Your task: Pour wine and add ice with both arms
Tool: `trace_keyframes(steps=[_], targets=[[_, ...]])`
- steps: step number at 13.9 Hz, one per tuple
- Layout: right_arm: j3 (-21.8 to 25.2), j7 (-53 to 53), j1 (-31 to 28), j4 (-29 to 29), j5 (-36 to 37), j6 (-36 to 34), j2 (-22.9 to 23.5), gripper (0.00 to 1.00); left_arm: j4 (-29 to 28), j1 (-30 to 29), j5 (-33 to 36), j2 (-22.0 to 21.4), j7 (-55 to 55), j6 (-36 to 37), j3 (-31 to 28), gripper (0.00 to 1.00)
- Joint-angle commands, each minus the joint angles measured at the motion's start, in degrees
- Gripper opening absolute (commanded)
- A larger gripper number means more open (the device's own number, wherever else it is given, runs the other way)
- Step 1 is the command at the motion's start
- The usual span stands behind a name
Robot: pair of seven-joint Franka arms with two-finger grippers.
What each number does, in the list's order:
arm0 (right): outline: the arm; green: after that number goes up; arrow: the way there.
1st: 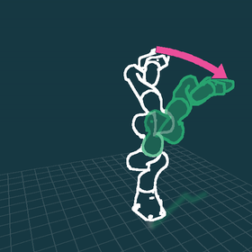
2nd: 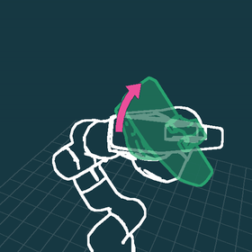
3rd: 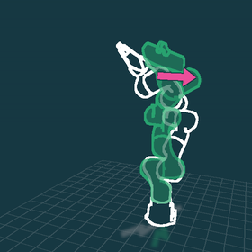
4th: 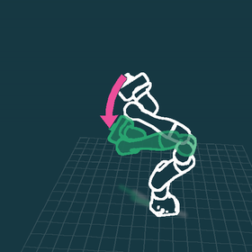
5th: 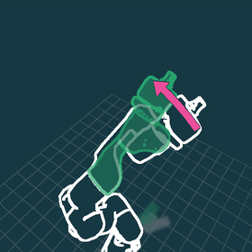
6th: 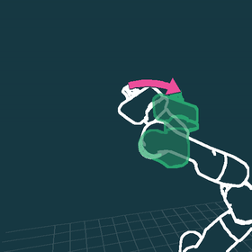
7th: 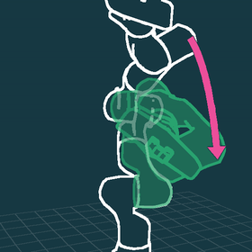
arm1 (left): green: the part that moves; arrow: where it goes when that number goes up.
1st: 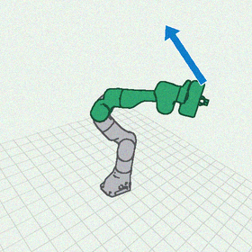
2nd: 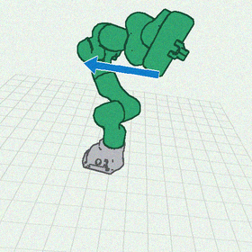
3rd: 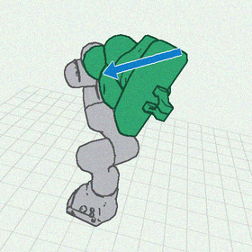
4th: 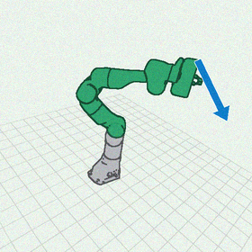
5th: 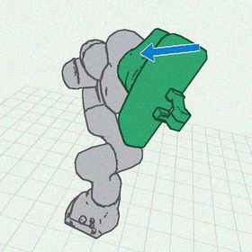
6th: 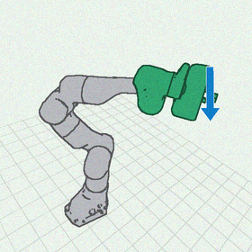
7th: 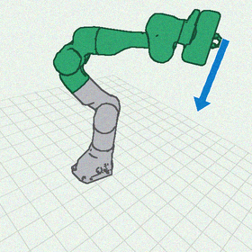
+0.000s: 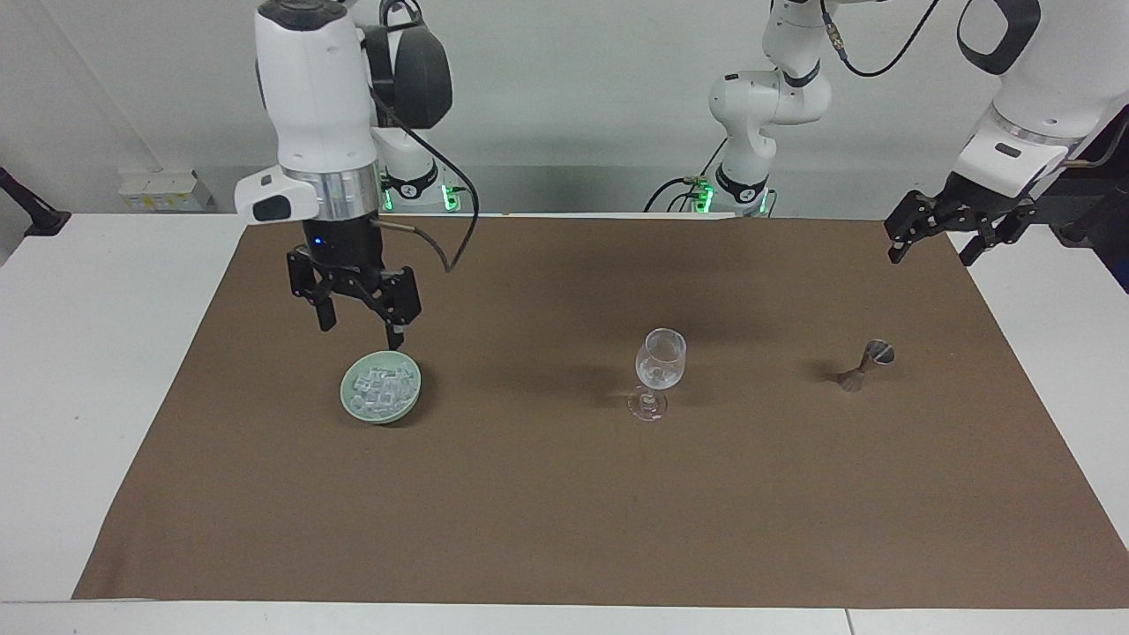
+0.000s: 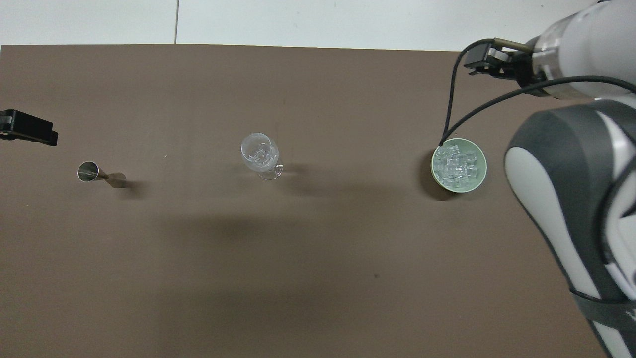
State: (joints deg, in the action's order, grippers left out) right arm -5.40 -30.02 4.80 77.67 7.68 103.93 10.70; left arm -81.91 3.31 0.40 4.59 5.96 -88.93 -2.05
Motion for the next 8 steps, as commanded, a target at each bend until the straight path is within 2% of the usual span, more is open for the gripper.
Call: trace_keyframes(steps=[1, 6, 8], targets=[[3.4, 6.1, -0.2, 1.2, -4.2, -6.8, -4.3, 1.0, 0.1, -0.2, 0.1, -0.6, 0.3, 0.8, 0.0, 1.0], [5.0, 16.2, -2.7, 1.3, -4.5, -17.6, -8.3, 1.0, 0.0, -0.2, 0.3, -0.6, 0.5, 0.7, 0.0, 1.0], [8.3, 22.0, -2.7, 1.3, -5.0, -20.8, -9.0, 1.0, 0.0, -0.4, 0.3, -0.6, 0.8, 0.8, -0.1, 1.0]])
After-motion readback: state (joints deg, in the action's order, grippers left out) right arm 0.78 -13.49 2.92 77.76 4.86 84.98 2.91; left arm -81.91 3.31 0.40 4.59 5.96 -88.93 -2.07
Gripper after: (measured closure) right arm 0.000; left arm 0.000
